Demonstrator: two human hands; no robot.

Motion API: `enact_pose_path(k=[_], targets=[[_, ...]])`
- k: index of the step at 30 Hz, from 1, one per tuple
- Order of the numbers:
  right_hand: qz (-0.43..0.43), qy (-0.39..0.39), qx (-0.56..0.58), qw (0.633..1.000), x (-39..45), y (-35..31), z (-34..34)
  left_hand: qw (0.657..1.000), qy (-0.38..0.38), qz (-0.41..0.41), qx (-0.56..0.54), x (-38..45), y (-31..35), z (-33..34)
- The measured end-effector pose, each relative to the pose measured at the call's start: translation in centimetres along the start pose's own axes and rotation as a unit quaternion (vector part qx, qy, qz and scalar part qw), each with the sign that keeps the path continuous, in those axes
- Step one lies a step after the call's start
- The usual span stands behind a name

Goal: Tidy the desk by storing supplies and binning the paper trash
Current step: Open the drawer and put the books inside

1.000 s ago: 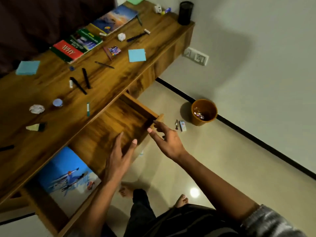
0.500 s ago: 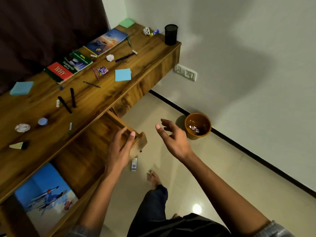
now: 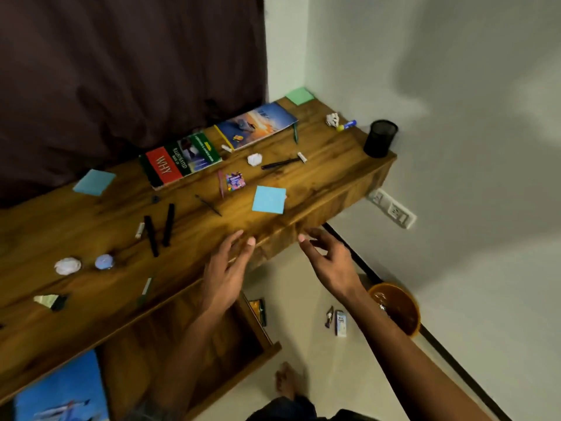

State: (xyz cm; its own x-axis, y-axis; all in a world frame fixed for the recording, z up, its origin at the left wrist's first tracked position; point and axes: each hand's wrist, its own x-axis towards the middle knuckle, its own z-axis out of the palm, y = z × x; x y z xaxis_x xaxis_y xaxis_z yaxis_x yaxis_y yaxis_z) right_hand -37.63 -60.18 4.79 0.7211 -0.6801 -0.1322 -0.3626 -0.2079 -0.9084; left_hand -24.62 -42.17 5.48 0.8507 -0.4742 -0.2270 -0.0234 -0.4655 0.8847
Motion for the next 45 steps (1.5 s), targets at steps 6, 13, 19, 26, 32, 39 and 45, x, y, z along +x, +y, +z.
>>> enact_pose_path(k=[6,13,19,26,32,39,45], targets=[[-0.011,-0.047,0.031,0.998,8.9,-3.1,2.6,0.995,0.067,-0.023,-0.066,6.5,1.4,-1.8],[-0.011,-0.130,0.023,0.991,17.5,-6.1,8.0,0.972,0.162,-0.077,-0.154,11.0,2.0,-4.1],[-0.018,-0.244,0.036,0.969,28.1,-7.3,13.6,0.958,0.230,-0.118,-0.122,17.1,0.1,-5.9],[0.095,-0.373,0.090,0.919,36.5,-8.3,15.8,0.946,0.278,-0.164,-0.034,24.7,1.3,-5.5],[0.334,-0.395,0.266,0.814,38.4,-10.2,18.4,0.936,0.300,-0.163,0.084,29.6,3.6,-7.3],[0.432,-0.368,0.354,0.743,39.5,-12.1,21.8,0.940,0.270,-0.180,0.105,37.2,3.6,-11.5],[0.460,-0.341,0.379,0.726,40.6,-11.5,24.6,0.934,0.212,-0.178,0.225,44.6,2.3,-12.1]])
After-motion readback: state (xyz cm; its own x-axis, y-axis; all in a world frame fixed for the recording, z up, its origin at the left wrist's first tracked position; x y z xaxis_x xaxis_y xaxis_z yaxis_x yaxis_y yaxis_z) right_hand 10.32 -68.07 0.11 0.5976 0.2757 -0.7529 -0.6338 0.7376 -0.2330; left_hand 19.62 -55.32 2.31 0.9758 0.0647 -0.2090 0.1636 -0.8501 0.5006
